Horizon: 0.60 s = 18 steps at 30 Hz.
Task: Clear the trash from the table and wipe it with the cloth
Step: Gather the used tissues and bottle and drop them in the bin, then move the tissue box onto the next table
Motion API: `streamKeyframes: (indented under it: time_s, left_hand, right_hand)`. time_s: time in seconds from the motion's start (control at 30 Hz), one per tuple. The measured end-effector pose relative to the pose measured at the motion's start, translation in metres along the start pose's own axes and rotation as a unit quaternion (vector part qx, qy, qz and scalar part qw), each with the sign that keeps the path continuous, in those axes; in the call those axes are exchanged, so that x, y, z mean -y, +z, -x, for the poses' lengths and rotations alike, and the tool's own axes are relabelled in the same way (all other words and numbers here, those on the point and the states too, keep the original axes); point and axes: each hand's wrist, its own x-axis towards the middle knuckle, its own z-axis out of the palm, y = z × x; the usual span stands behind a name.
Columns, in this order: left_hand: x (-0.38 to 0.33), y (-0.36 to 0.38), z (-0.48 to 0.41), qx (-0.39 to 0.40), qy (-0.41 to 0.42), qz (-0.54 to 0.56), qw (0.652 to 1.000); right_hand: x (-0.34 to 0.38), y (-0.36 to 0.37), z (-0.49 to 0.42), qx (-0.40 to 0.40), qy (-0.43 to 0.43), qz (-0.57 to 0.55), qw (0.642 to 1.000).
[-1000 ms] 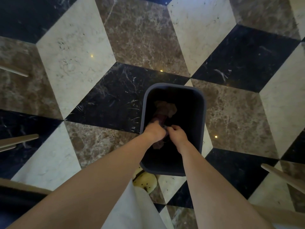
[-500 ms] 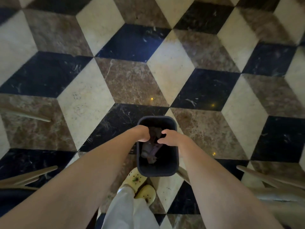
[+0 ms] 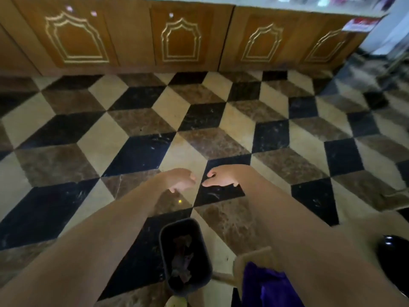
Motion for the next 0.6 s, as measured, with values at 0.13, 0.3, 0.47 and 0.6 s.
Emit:
streamKeyframes:
  time_s: [0.13,0.3,0.47,0.6]
  left_hand:
    - [-0.057,-0.033,0.032,-0.06,0.062,-0.038,0.996]
    - [-0.123,-0.058,0.082,-0.051,0.163,-0.115,0.979]
    - [-0.205,-0.052,0.125,-0.05,0.275,-0.201,0.939]
    - [-0.258,-0.026,0.151,-0.046,0.358,-0.203,0.91]
  right_hand:
    - [-0.032,-0.038,0.08,-0.08,0.007,-0.023,0.997]
    - [-0.075,-0.048,0.173,-0.159,0.067,-0.034,0.984]
    - [-0.114,-0.033,0.263,-0.216,0.117,-0.072,0.967]
    - [-0.145,-0.008,0.324,-0.237,0.177,-0.1,0.95]
